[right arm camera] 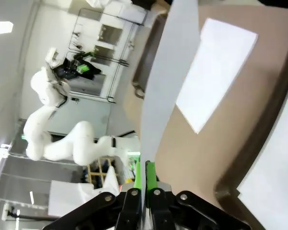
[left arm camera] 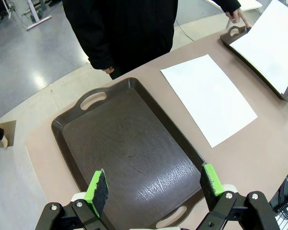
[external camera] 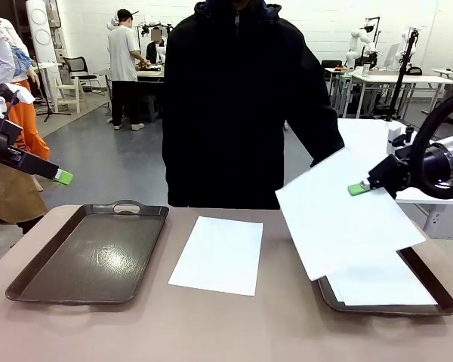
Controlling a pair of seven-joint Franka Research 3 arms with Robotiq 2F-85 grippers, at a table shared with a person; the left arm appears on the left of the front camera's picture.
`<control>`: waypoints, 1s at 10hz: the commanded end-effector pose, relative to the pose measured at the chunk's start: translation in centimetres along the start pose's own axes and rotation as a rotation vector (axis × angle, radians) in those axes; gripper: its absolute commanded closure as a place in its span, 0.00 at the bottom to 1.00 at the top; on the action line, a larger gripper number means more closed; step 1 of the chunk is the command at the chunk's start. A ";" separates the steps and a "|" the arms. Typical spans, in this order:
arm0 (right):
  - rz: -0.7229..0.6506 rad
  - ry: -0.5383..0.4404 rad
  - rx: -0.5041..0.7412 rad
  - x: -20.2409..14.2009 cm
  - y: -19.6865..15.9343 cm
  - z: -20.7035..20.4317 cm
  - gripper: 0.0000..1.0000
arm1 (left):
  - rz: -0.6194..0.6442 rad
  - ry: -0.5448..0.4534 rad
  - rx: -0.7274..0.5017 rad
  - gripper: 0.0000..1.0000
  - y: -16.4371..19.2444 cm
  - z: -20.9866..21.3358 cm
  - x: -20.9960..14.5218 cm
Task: Sort the A4 documents.
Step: Place the A4 Paper in the designated Handle tray.
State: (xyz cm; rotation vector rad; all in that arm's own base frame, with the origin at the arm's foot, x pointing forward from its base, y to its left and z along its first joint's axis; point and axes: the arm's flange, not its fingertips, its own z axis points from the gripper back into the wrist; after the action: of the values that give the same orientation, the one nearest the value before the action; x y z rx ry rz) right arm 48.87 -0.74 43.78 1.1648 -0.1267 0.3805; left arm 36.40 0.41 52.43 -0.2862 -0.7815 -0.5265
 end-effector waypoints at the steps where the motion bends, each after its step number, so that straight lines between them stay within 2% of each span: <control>1: 0.027 0.039 -0.032 2.3 -2.6 -0.8 0.99 | 0.004 -0.009 -0.006 0.00 0.2 -0.2 -0.1; 2: 0.032 0.060 -0.044 2.6 -4.2 -0.9 0.99 | 0.004 -0.009 -0.006 0.00 0.2 -0.2 -0.1; 6: -0.078 0.095 -0.250 1.4 -9.1 0.2 0.99 | 0.004 -0.009 -0.006 0.00 0.2 -0.2 -0.1; 8: -0.153 0.037 -0.376 0.2 -10.2 1.6 0.99 | 0.004 -0.009 -0.006 0.00 0.2 -0.2 -0.1; 10: -0.186 -0.014 -0.433 -0.3 -11.2 1.7 0.99 | 0.004 -0.009 -0.006 0.00 0.2 -0.2 -0.1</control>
State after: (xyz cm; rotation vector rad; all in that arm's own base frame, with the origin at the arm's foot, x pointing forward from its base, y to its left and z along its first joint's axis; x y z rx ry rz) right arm 53.59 -7.29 34.94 0.7734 -0.1109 0.2130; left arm 36.40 0.41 52.42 -0.2862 -0.7814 -0.5265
